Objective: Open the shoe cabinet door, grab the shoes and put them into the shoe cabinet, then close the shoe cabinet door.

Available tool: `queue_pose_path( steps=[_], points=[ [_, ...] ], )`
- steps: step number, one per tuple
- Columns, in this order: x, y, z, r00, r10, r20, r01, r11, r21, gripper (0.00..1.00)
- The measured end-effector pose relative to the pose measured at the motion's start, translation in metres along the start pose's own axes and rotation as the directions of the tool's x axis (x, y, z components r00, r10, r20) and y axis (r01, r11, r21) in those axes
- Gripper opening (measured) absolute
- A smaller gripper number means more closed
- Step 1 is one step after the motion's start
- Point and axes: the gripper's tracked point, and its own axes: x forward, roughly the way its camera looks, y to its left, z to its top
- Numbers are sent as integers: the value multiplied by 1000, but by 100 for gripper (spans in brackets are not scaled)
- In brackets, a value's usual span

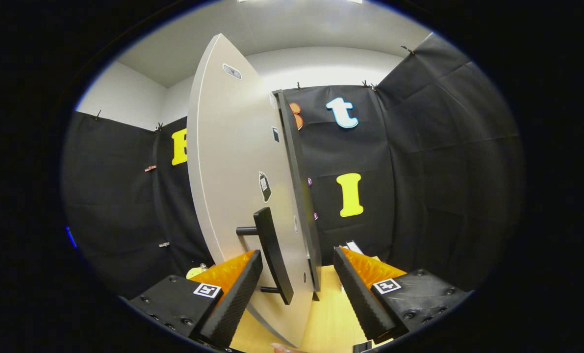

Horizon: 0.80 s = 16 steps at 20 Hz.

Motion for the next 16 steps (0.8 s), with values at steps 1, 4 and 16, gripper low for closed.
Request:
queue_pose_path(
  steps=[1,4,16],
  points=[
    [3,8,-1,1000,6,-1,-6,1000,-5,97],
    [8,30,-6,1000,13,-7,-14,1000,-8,96],
    [43,113,-22,1000,-1,-4,1,999,-43,96]
  ],
)
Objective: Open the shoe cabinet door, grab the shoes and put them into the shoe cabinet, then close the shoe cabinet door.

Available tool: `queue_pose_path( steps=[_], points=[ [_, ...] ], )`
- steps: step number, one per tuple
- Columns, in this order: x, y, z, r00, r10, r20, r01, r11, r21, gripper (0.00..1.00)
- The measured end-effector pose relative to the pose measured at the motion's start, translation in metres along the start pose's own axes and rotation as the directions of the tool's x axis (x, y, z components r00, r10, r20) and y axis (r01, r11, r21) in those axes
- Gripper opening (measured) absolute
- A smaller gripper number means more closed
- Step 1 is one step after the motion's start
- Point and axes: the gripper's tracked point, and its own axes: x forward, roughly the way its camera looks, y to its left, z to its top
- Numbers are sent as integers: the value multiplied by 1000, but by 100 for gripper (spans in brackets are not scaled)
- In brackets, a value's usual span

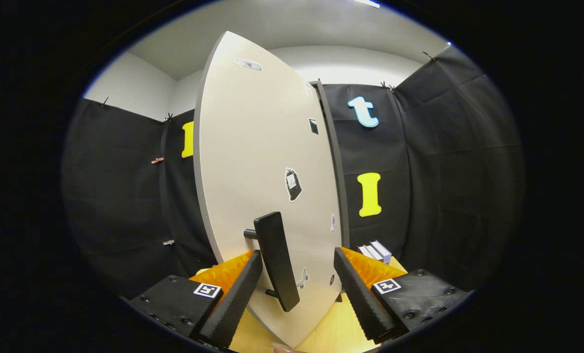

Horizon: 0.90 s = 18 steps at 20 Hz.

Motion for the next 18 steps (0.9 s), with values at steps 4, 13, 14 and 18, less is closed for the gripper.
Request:
queue_pose_path(
  steps=[4,13,14,18],
  points=[
    [19,33,-7,1000,7,-3,-7,1000,-15,97],
    [46,108,-14,998,68,0,-67,995,-78,97],
    [47,112,-13,998,70,2,-70,994,-79,97],
    [52,129,-22,998,65,-12,-66,993,-96,97]
  ],
)
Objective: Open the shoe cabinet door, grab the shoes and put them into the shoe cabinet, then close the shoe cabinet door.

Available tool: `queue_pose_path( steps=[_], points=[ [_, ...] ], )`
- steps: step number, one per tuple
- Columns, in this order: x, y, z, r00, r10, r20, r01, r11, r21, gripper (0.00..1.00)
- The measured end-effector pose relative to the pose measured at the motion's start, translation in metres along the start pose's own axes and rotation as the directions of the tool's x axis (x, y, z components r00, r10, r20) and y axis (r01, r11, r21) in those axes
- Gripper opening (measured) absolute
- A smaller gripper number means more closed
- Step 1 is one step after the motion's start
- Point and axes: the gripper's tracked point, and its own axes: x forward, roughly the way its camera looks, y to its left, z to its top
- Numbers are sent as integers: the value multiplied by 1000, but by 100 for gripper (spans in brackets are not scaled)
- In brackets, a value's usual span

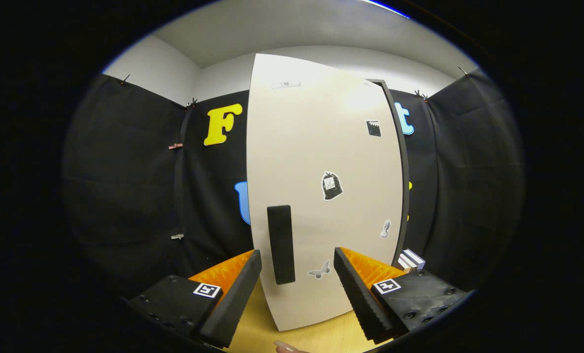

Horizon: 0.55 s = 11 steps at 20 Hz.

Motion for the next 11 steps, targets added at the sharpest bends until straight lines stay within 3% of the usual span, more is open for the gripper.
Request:
queue_pose_path(
  steps=[11],
  points=[
    [3,22,2,999,-45,25,46,998,-49,98]
  ],
)
